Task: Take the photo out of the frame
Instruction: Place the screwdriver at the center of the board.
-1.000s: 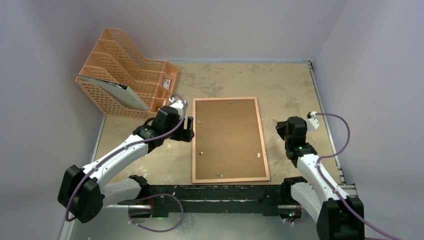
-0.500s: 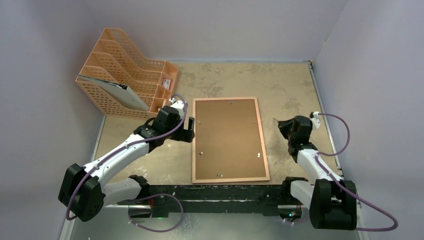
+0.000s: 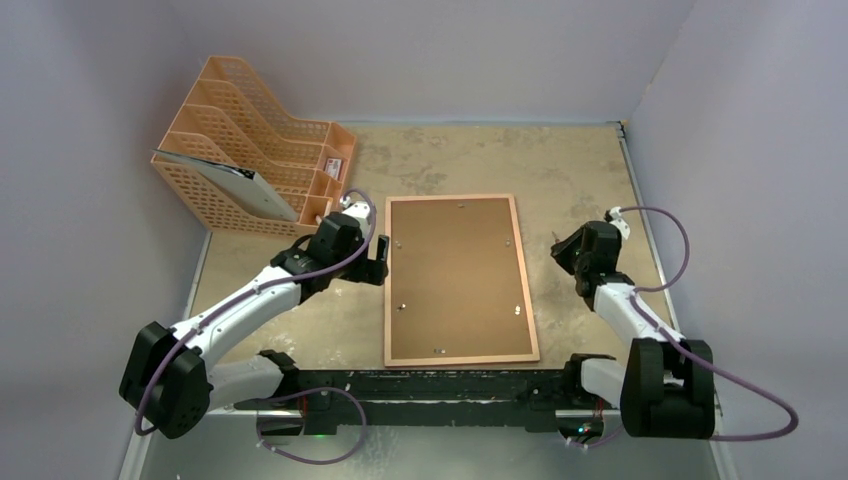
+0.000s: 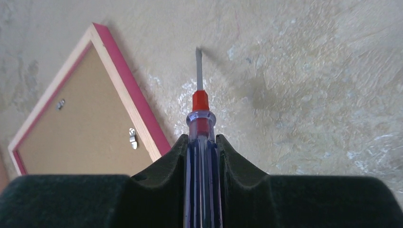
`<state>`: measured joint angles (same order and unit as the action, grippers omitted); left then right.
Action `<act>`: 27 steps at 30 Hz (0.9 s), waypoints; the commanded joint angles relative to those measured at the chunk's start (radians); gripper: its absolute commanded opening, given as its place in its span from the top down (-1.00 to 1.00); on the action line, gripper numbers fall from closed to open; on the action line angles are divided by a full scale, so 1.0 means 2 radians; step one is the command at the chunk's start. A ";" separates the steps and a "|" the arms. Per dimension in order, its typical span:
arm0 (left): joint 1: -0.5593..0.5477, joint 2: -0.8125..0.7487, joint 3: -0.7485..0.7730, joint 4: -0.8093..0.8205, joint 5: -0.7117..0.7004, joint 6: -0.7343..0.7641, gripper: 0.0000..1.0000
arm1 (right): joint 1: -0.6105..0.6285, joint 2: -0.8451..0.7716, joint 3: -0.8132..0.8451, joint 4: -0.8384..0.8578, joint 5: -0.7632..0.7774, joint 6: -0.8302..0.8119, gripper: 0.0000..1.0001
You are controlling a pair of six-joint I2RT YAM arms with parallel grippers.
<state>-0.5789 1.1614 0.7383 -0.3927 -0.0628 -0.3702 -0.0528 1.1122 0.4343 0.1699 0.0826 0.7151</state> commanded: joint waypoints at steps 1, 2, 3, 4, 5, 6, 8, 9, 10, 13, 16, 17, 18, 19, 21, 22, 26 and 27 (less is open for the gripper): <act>0.000 0.001 0.012 -0.005 -0.012 0.010 -0.81 | 0.002 0.024 0.020 -0.046 -0.011 -0.029 0.86; 0.000 0.001 0.012 -0.006 -0.014 0.010 -0.81 | 0.003 0.025 0.023 -0.047 -0.010 -0.029 0.85; -0.001 0.002 0.012 -0.007 -0.017 0.010 -0.80 | 0.003 0.025 0.026 -0.050 -0.009 -0.032 0.84; 0.000 0.003 0.013 -0.008 -0.019 0.009 -0.80 | 0.004 0.025 0.030 -0.052 -0.007 -0.034 0.83; 0.000 0.005 0.014 -0.009 -0.021 0.009 -0.80 | 0.005 0.026 0.030 -0.050 -0.006 -0.036 0.82; 0.000 0.006 0.014 -0.010 -0.021 0.009 -0.80 | 0.005 0.028 0.029 -0.046 -0.005 -0.038 0.82; 0.000 0.007 0.015 -0.010 -0.021 0.009 -0.80 | 0.005 0.042 0.032 -0.040 -0.008 -0.045 0.81; 0.000 0.008 0.016 -0.011 -0.022 0.009 -0.80 | 0.005 0.052 0.037 -0.041 -0.014 -0.052 0.81; 0.000 0.008 0.016 -0.012 -0.023 0.009 -0.79 | 0.005 0.067 0.044 -0.042 -0.021 -0.059 0.81; 0.000 0.009 0.016 -0.013 -0.024 0.009 -0.79 | 0.007 0.112 0.061 -0.042 -0.024 -0.077 0.79; 0.000 0.011 0.016 -0.014 -0.024 0.009 -0.79 | 0.010 0.149 0.075 -0.041 -0.008 -0.086 0.78; 0.000 0.011 0.017 -0.015 -0.025 0.009 -0.79 | 0.012 0.160 0.081 -0.043 -0.002 -0.089 0.79; 0.000 0.012 0.017 -0.015 -0.025 0.009 -0.79 | 0.017 0.170 0.086 -0.047 0.008 -0.088 0.79; 0.000 0.012 0.017 -0.016 -0.026 0.008 -0.79 | 0.021 0.176 0.091 -0.050 0.017 -0.087 0.78; -0.001 0.011 0.017 -0.017 -0.027 0.008 -0.79 | 0.023 0.183 0.097 -0.055 0.027 -0.085 0.73; 0.000 0.012 0.017 -0.017 -0.028 0.007 -0.79 | 0.029 0.184 0.100 -0.058 0.033 -0.083 0.70; 0.000 0.013 0.017 -0.018 -0.030 0.007 -0.79 | 0.048 0.173 0.107 -0.076 0.067 -0.069 0.24; 0.000 0.013 0.017 -0.018 -0.030 0.006 -0.79 | 0.049 0.169 0.107 -0.078 0.071 -0.067 0.18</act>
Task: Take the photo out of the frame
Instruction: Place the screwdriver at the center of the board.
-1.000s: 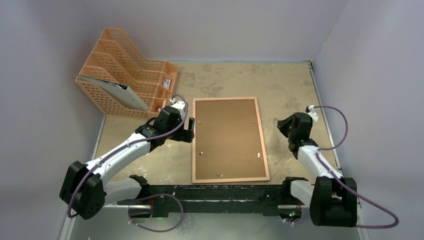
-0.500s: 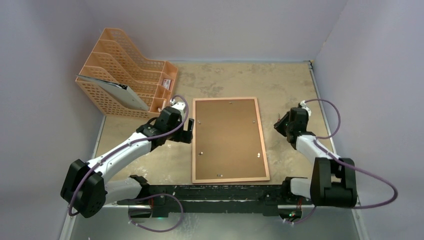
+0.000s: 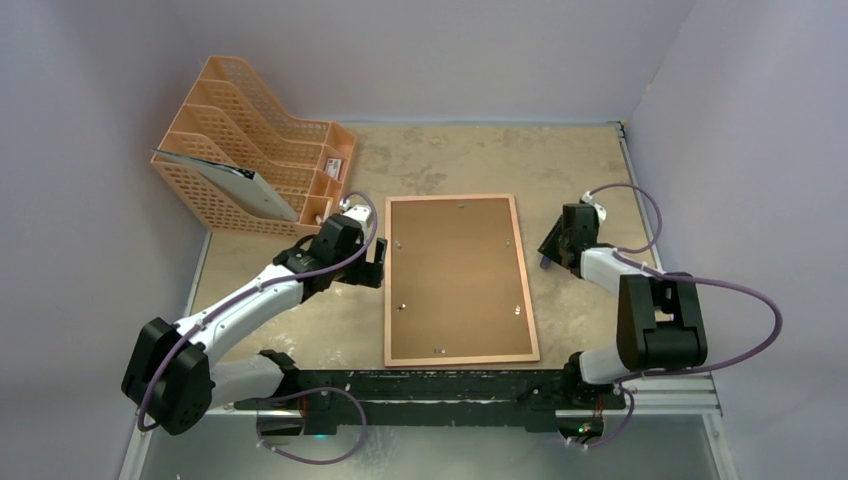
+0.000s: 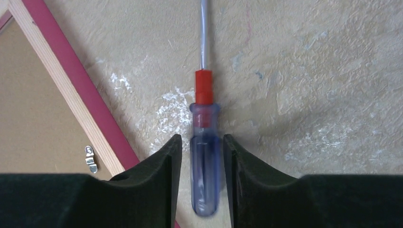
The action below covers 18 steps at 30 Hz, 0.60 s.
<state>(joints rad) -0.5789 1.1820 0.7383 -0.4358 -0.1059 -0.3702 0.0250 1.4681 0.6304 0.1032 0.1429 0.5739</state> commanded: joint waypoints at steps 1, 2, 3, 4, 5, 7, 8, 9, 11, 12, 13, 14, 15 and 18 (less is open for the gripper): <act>0.000 0.003 0.017 0.003 -0.008 0.006 -0.79 | 0.010 -0.012 0.010 -0.047 0.045 0.005 0.19; 0.000 0.003 0.017 0.003 -0.009 0.006 -0.79 | 0.010 -0.013 0.010 -0.049 0.047 0.006 0.20; 0.000 0.003 0.017 0.003 -0.010 0.006 -0.79 | 0.010 -0.013 0.015 -0.050 0.052 0.006 0.20; 0.000 0.003 0.017 0.002 -0.010 0.006 -0.79 | 0.010 -0.013 0.018 -0.056 0.058 0.008 0.20; 0.000 0.003 0.017 0.002 -0.010 0.006 -0.79 | 0.010 -0.013 0.020 -0.063 0.063 0.008 0.20; 0.000 0.002 0.017 0.002 -0.011 0.006 -0.79 | 0.010 -0.011 0.025 -0.067 0.068 0.007 0.20; -0.001 0.002 0.017 0.002 -0.011 0.006 -0.79 | 0.010 -0.008 0.027 -0.068 0.070 0.004 0.22; -0.001 0.002 0.017 0.002 -0.011 0.006 -0.79 | 0.011 -0.004 0.031 -0.071 0.075 0.003 0.25; 0.000 0.003 0.017 0.001 -0.012 0.006 -0.79 | 0.015 0.001 0.038 -0.078 0.085 0.002 0.31; 0.000 0.003 0.017 0.001 -0.012 0.006 -0.79 | 0.020 0.002 0.041 -0.083 0.091 0.002 0.31; 0.000 0.003 0.017 0.001 -0.012 0.006 -0.79 | 0.024 0.003 0.045 -0.085 0.094 0.001 0.30; 0.000 0.003 0.017 0.001 -0.013 0.006 -0.79 | 0.030 0.005 0.049 -0.088 0.095 -0.001 0.28; 0.000 0.003 0.017 0.002 -0.013 0.006 -0.79 | 0.030 0.006 0.051 -0.090 0.091 -0.004 0.25; 0.000 0.003 0.018 0.002 -0.012 0.006 -0.79 | 0.031 0.007 0.057 -0.091 0.080 -0.016 0.18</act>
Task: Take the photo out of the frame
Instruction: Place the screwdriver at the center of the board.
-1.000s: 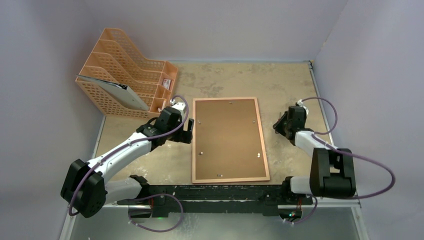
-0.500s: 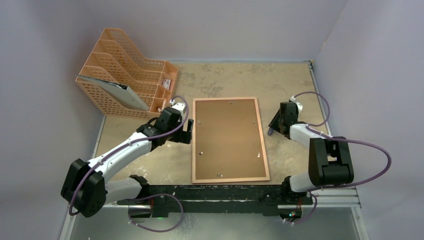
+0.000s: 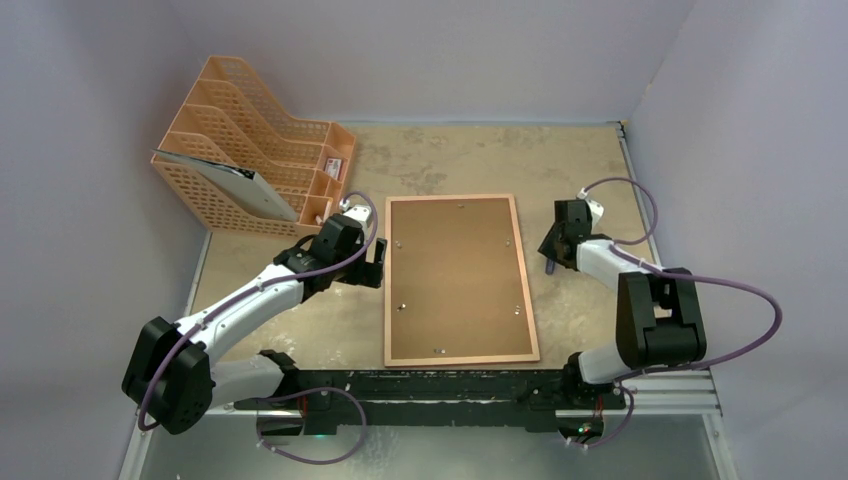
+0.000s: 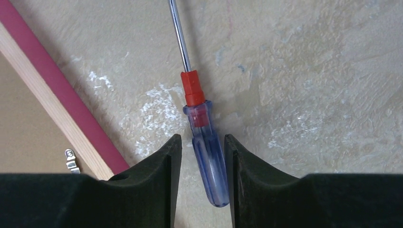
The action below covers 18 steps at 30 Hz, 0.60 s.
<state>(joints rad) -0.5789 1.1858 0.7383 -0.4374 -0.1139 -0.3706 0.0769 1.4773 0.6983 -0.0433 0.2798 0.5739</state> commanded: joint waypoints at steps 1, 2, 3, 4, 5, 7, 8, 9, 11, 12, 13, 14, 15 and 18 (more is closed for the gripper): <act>0.000 0.002 0.018 0.003 -0.008 0.006 -0.79 | 0.005 0.000 0.027 -0.021 0.010 -0.019 0.15; 0.000 0.002 0.017 0.004 -0.009 0.006 -0.79 | 0.005 -0.003 0.029 -0.025 0.009 -0.020 0.14; 0.000 0.000 0.017 0.004 -0.009 0.006 -0.79 | 0.005 -0.009 0.032 -0.029 0.010 -0.021 0.11; -0.001 0.000 0.017 0.004 -0.011 0.005 -0.79 | 0.005 -0.017 0.034 -0.034 0.013 -0.022 0.07; 0.000 -0.001 0.017 0.003 -0.013 0.004 -0.79 | 0.005 -0.027 0.040 -0.041 0.017 -0.022 0.01; 0.000 -0.004 0.016 0.004 -0.016 0.002 -0.79 | 0.005 -0.043 0.050 -0.053 0.021 -0.024 -0.01; 0.000 -0.005 0.016 0.004 -0.017 0.001 -0.79 | 0.005 -0.051 0.054 -0.056 0.020 -0.026 -0.02; 0.000 -0.006 0.016 0.005 -0.019 0.001 -0.79 | 0.005 -0.058 0.059 -0.061 0.015 -0.030 -0.02; 0.000 -0.009 0.017 0.003 -0.025 -0.001 -0.79 | 0.008 -0.074 0.064 -0.064 0.000 -0.035 -0.03; 0.000 -0.012 0.017 0.003 -0.028 -0.002 -0.79 | 0.010 -0.083 0.064 -0.061 -0.015 -0.037 -0.04; 0.000 -0.015 0.016 0.004 -0.032 -0.004 -0.79 | 0.013 -0.092 0.065 -0.061 -0.029 -0.036 -0.05; 0.000 -0.018 0.016 0.004 -0.034 -0.005 -0.79 | 0.020 -0.101 0.065 -0.062 -0.038 -0.030 -0.06; 0.000 -0.021 0.016 0.005 -0.039 -0.007 -0.80 | 0.029 -0.111 0.064 -0.062 -0.045 -0.023 -0.07; 0.001 -0.029 0.018 0.001 -0.053 -0.013 -0.83 | 0.072 -0.136 0.057 -0.063 -0.060 0.006 -0.09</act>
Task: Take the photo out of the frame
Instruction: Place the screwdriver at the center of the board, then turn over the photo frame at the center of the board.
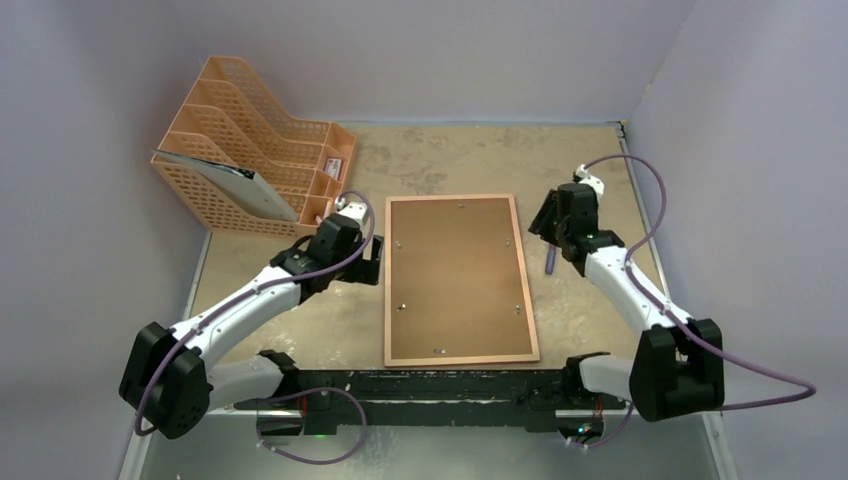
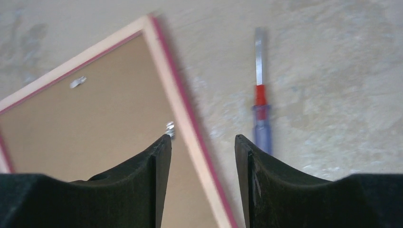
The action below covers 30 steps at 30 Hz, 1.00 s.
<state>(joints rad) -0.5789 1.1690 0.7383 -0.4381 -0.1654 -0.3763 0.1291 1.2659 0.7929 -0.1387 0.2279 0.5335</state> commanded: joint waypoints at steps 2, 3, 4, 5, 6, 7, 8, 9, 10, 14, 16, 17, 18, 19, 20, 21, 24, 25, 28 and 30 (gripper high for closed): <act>0.000 -0.029 0.017 -0.001 -0.037 -0.017 -0.85 | 0.080 -0.047 0.000 -0.012 -0.031 0.054 -0.09; 0.001 -0.033 0.017 -0.002 -0.043 -0.019 -0.86 | 0.097 -0.053 -0.006 -0.012 -0.025 0.068 -0.09; 0.002 -0.037 0.017 -0.003 -0.051 -0.022 -0.87 | 0.115 -0.060 -0.011 -0.010 -0.020 0.082 -0.09; 0.002 -0.042 0.017 -0.005 -0.059 -0.026 -0.90 | 0.130 -0.065 -0.015 -0.007 -0.017 0.093 -0.09; 0.003 -0.046 0.017 -0.007 -0.065 -0.029 -0.92 | 0.144 -0.066 -0.018 -0.005 -0.014 0.106 -0.09; 0.004 -0.050 0.017 -0.008 -0.070 -0.032 -0.94 | 0.158 -0.066 -0.020 -0.005 -0.010 0.117 -0.09; 0.005 -0.053 0.016 -0.009 -0.073 -0.034 -0.95 | 0.173 -0.064 -0.021 -0.005 -0.005 0.127 -0.08; 0.005 -0.056 0.016 -0.011 -0.075 -0.036 -0.97 | 0.190 -0.062 -0.021 -0.005 0.002 0.138 -0.08; 0.007 -0.058 0.016 -0.012 -0.076 -0.038 -0.98 | 0.207 -0.059 -0.019 -0.007 0.010 0.148 -0.08; 0.013 -0.059 0.020 -0.020 -0.074 -0.040 -0.98 | 0.292 -0.044 -0.011 -0.012 0.052 0.207 -0.08; 0.020 -0.056 0.027 -0.030 -0.062 -0.023 -0.98 | 0.324 -0.036 -0.014 -0.001 0.055 0.235 -0.07; 0.024 -0.054 0.032 -0.041 -0.064 -0.018 -0.98 | 0.350 -0.032 -0.013 0.005 0.062 0.247 -0.07; 0.030 -0.055 0.035 -0.049 -0.065 -0.013 -0.99 | 0.369 -0.025 -0.010 0.008 0.071 0.257 -0.07; 0.038 -0.057 0.035 -0.052 -0.064 -0.011 -0.99 | 0.390 -0.012 -0.004 0.007 0.080 0.268 -0.07; 0.043 -0.064 0.031 -0.051 -0.063 -0.012 -0.99 | 0.408 0.002 0.003 0.004 0.089 0.278 -0.08; 0.049 -0.068 0.027 -0.046 -0.060 -0.015 -0.99 | 0.424 0.017 0.012 0.003 0.095 0.287 -0.08; 0.060 -0.075 0.022 -0.042 -0.057 -0.023 -0.99 | 0.471 0.061 0.035 0.002 0.113 0.318 -0.08; 0.062 -0.074 0.023 -0.042 -0.065 -0.024 -0.99 | 0.488 0.074 0.045 0.003 0.123 0.326 -0.08; 0.066 -0.068 0.030 -0.051 -0.093 -0.027 -0.98 | 0.530 0.112 0.079 -0.003 0.142 0.346 -0.08; 0.067 -0.072 0.030 -0.056 -0.111 -0.032 -0.99 | 0.546 0.134 0.100 -0.007 0.147 0.351 -0.08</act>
<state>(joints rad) -0.4568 1.0393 0.7631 -0.5297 -0.3115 -0.4271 1.1572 1.4864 0.8890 -0.1383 0.4278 1.1465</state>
